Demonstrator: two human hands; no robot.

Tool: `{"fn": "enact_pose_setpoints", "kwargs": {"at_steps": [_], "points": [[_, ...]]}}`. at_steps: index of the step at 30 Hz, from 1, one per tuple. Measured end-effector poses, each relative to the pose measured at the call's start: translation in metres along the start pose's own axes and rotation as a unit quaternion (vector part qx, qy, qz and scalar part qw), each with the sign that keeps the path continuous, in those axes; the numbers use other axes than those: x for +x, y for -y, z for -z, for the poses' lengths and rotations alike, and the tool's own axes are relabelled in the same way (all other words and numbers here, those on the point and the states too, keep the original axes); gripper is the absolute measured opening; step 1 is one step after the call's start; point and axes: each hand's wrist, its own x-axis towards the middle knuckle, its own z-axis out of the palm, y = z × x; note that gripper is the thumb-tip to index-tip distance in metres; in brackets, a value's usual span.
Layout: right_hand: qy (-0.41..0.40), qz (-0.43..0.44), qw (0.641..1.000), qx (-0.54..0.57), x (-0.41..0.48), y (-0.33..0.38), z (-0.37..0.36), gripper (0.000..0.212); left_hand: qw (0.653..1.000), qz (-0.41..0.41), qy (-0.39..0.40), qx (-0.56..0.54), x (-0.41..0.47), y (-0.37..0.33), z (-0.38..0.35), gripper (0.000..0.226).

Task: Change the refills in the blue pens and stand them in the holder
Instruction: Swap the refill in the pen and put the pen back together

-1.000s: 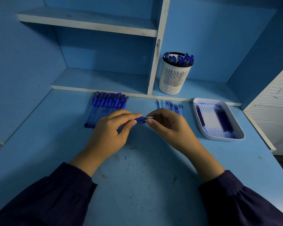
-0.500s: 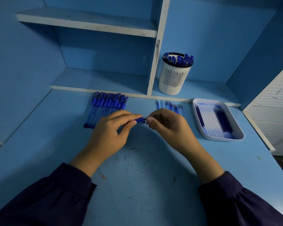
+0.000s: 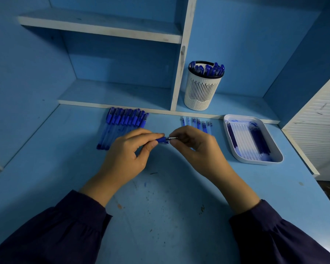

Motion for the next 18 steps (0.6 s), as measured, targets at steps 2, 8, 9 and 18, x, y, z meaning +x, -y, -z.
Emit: {"fn": "enact_pose_setpoints", "kwargs": {"at_steps": [2,8,9,18], "points": [[0.002,-0.011,1.000,0.026,0.000,0.001,0.000,0.019,1.000,0.001,-0.001,0.002,0.000,0.001,0.000,0.024],[-0.032,-0.008,0.999,-0.022,0.000,0.002,-0.004,0.008,1.000,-0.013,-0.002,0.001,0.000,-0.001,-0.002,0.024],[-0.037,-0.010,0.999,-0.031,0.000,0.002,-0.005,0.007,1.000,-0.017,-0.005,0.002,0.000,-0.001,-0.002,0.023],[-0.050,-0.098,0.994,0.011,0.006,-0.003,-0.012,0.022,0.999,0.027,-0.038,0.018,0.003,0.001,0.003,0.022]]}}
